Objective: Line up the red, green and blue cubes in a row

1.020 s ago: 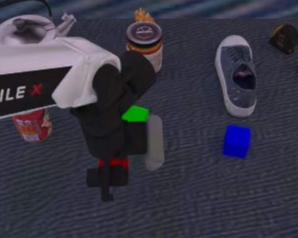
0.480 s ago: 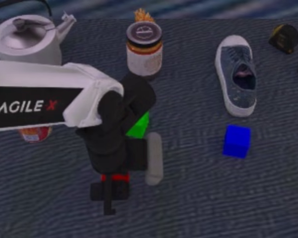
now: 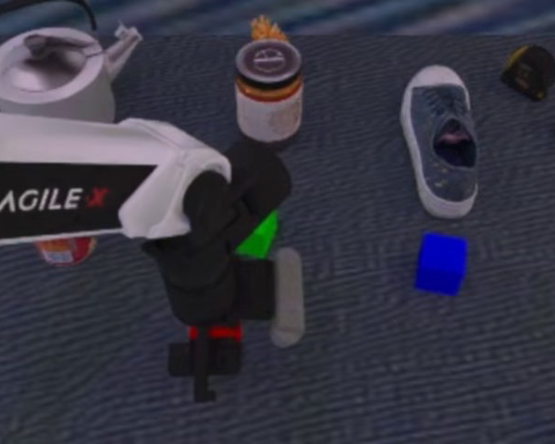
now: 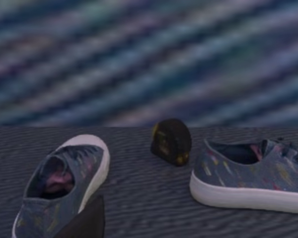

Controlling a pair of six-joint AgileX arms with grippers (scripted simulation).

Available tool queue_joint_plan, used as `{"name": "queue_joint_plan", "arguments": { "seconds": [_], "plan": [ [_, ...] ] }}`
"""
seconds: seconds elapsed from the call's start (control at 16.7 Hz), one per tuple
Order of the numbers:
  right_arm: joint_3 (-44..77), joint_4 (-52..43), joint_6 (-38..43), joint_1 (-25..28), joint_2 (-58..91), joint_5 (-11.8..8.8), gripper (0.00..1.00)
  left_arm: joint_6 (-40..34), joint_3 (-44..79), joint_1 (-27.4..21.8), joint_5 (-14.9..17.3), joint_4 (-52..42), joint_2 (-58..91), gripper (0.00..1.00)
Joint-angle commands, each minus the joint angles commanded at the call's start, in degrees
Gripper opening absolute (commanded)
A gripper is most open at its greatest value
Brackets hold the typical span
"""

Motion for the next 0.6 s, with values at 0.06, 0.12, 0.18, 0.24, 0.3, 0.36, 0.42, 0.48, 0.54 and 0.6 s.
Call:
{"name": "queue_joint_plan", "arguments": {
  "seconds": [0.06,0.12,0.18,0.24,0.3,0.36,0.42,0.48,0.54,0.6],
  "plan": [
    [0.0,0.0,0.0,0.0,0.0,0.0,1.0,0.0,0.0,0.0,0.0,0.0,0.0,0.68],
    [0.0,0.0,0.0,0.0,0.0,0.0,1.0,0.0,0.0,0.0,0.0,0.0,0.0,0.75],
    [0.0,0.0,0.0,0.0,0.0,0.0,1.0,0.0,0.0,0.0,0.0,0.0,0.0,0.83],
    [0.0,0.0,0.0,0.0,0.0,0.0,1.0,0.0,0.0,0.0,0.0,0.0,0.0,0.9],
    [0.0,0.0,0.0,0.0,0.0,0.0,1.0,0.0,0.0,0.0,0.0,0.0,0.0,0.98],
    [0.0,0.0,0.0,0.0,0.0,0.0,1.0,0.0,0.0,0.0,0.0,0.0,0.0,1.0],
    [0.0,0.0,0.0,0.0,0.0,0.0,1.0,0.0,0.0,0.0,0.0,0.0,0.0,1.0],
    [0.0,0.0,0.0,0.0,0.0,0.0,1.0,0.0,0.0,0.0,0.0,0.0,0.0,1.0],
    [0.0,0.0,0.0,0.0,0.0,0.0,1.0,0.0,0.0,0.0,0.0,0.0,0.0,1.0],
    [0.0,0.0,0.0,0.0,0.0,0.0,1.0,0.0,0.0,0.0,0.0,0.0,0.0,1.0]
  ]
}}
